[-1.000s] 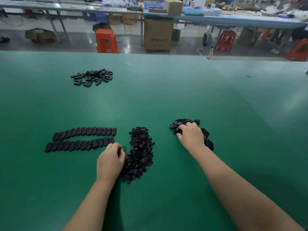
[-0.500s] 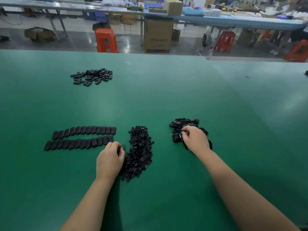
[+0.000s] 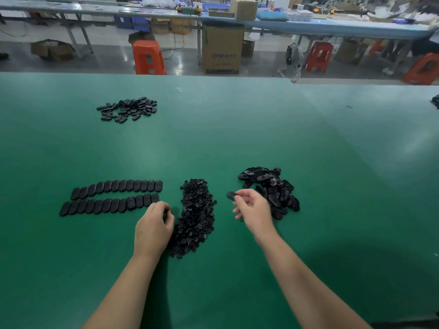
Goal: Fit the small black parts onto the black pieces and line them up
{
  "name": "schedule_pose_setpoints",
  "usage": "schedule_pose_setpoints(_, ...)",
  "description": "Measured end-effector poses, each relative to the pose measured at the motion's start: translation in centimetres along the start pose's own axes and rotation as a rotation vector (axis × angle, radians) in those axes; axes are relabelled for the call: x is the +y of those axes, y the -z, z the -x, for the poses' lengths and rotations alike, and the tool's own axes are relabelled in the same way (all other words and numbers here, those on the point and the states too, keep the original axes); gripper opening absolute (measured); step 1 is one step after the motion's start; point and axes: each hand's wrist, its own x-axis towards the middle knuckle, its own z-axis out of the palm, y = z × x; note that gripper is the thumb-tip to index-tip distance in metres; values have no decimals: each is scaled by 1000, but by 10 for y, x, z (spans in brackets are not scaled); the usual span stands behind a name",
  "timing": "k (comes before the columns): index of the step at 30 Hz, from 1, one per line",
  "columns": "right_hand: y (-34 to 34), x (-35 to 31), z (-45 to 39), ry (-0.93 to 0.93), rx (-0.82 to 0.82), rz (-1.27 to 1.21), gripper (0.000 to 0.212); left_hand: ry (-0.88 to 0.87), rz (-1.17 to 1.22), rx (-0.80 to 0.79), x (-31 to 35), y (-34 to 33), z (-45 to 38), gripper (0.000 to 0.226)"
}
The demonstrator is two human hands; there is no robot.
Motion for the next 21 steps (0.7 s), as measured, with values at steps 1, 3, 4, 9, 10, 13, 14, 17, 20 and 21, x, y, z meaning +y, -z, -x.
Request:
schedule_pose_setpoints(1,-7,5,6,-7,-30,14,10,-6,2,-5,0,0,0,9)
schedule_pose_setpoints(3,-19,16,17,1,-39,44,8,-10,9,-10,0,1,0,10)
schedule_pose_setpoints(4,-23,20,20,15,-24,58,8,-8,16,-9,0,1,1,10)
schedule_pose_setpoints(9,-26,22,20,44,7,57,16,18,55,0,-1,1,0,11)
schedule_pose_setpoints(10,-26,22,19,43,3,56,22,19,60,0,-1,1,-1,11)
schedule_pose_setpoints(13,-25,21,20,39,-6,54,26,21,64,5,-1,0,-1,10)
schedule_pose_setpoints(14,-25,21,20,36,-5,45,23,24,63,8,-1,1,-1,10)
schedule_pose_setpoints(17,-25,21,21,26,6,21,14,32,57,18,-1,1,-1,11)
schedule_pose_setpoints(20,-27,20,23,29,22,15,12,50,92,29,0,2,0,19)
schedule_pose_setpoints(21,-27,19,23,31,26,17,12,70,115,29,0,2,0,22)
